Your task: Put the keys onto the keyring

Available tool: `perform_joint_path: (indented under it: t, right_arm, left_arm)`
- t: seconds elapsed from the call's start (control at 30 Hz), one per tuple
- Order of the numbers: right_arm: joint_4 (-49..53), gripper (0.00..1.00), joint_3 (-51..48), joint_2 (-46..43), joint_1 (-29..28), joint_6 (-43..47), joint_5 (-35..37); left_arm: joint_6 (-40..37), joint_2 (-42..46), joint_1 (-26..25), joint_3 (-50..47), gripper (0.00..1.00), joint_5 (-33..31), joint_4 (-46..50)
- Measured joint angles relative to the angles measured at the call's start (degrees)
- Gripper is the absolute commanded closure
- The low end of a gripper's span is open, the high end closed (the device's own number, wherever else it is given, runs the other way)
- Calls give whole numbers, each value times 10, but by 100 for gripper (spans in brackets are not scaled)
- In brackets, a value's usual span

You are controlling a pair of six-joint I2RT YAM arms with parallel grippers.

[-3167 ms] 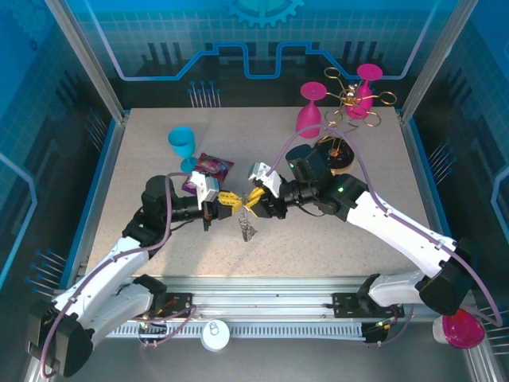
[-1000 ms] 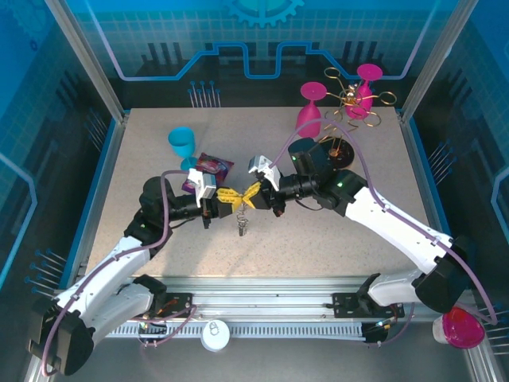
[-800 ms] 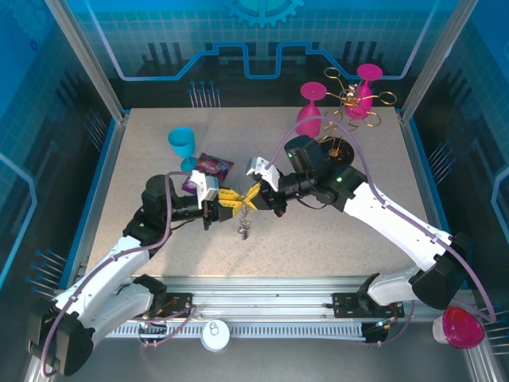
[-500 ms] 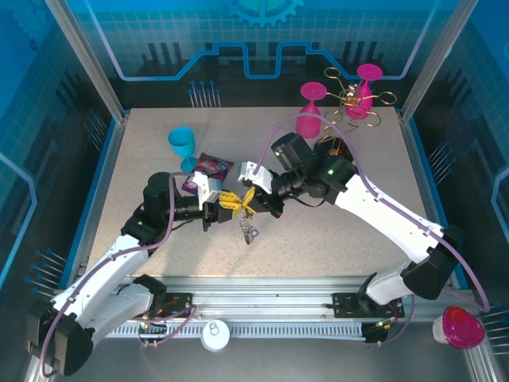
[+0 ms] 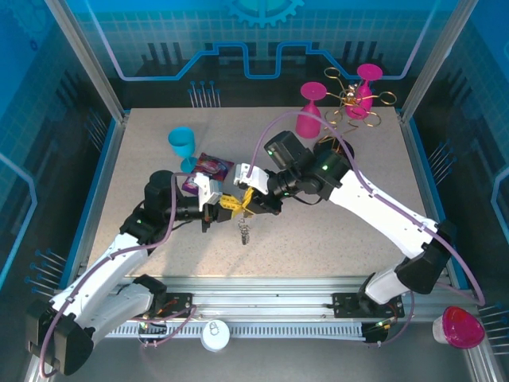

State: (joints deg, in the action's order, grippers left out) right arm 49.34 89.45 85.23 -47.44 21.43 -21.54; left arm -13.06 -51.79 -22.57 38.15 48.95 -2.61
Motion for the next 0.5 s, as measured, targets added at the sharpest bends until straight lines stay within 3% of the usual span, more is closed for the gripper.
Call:
perform_joint_path:
  t: [0.23, 0.5]
  right_arm:
    - [-92, 64, -125, -105, 21, -69, 1]
    - [-161, 57, -189, -123, 20, -126, 1]
  left_arm:
    - [23, 5, 0, -12, 100, 0, -41]
    - [60, 5, 0, -20, 100, 0, -93]
